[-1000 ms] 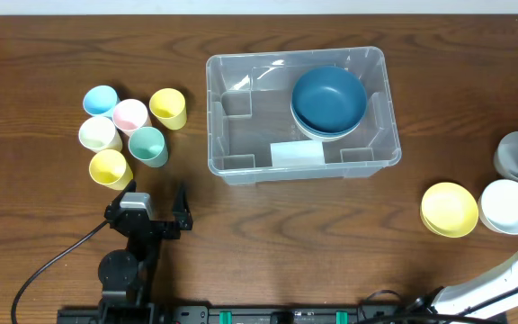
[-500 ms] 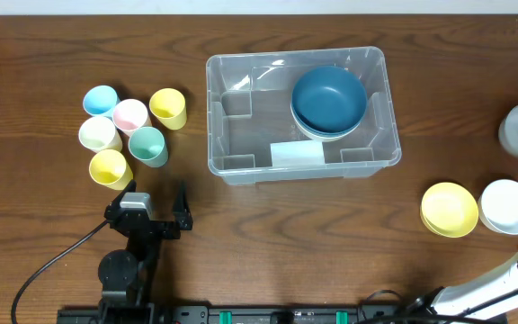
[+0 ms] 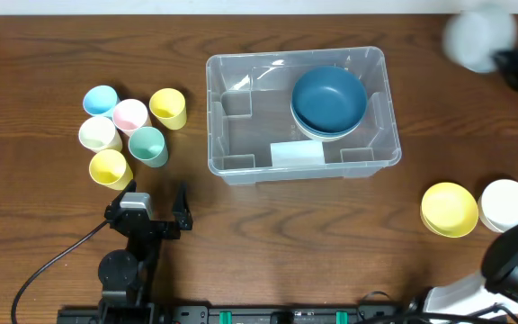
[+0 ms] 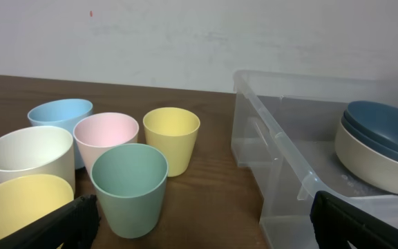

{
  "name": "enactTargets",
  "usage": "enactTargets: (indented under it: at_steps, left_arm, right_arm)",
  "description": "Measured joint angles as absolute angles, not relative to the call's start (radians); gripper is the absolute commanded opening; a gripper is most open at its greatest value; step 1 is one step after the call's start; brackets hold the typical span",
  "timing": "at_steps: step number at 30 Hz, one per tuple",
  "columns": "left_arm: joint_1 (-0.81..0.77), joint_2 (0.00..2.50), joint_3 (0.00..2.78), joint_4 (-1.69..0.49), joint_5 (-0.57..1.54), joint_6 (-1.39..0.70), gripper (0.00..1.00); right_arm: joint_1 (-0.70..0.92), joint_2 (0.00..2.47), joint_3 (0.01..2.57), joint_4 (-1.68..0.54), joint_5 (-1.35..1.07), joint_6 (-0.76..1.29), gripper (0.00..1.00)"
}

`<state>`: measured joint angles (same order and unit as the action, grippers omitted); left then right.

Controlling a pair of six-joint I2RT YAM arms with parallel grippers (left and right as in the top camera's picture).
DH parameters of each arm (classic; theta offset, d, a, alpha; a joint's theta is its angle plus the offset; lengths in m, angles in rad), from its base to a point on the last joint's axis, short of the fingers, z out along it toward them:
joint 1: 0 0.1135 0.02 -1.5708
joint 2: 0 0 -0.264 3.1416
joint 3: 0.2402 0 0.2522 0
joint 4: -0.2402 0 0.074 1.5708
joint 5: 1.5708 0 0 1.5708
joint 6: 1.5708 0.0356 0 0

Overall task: Pack container
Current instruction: 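Grasp the white bowl's rim with the right gripper and lift it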

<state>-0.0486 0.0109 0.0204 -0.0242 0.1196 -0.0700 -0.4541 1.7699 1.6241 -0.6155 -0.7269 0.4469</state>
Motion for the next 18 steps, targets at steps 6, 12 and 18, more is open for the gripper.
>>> enactTargets:
  at_steps: [6,12,18]
  left_arm:
    - [-0.049,0.011,0.020,-0.025,0.119,-0.070,0.98]
    - [-0.049,0.011,0.020,-0.025,0.120,-0.070,0.98]
    - [-0.049,0.011,0.020,-0.024,0.120,-0.070,0.98]
  right_arm:
    - [-0.125,1.755,1.624,-0.540,-0.687,0.464,0.06]
    - [0.194,1.755,1.624,-0.506,-0.486,0.467,0.10]
    - [0.389,1.779,1.624,-0.443,-0.306,0.467,0.11]
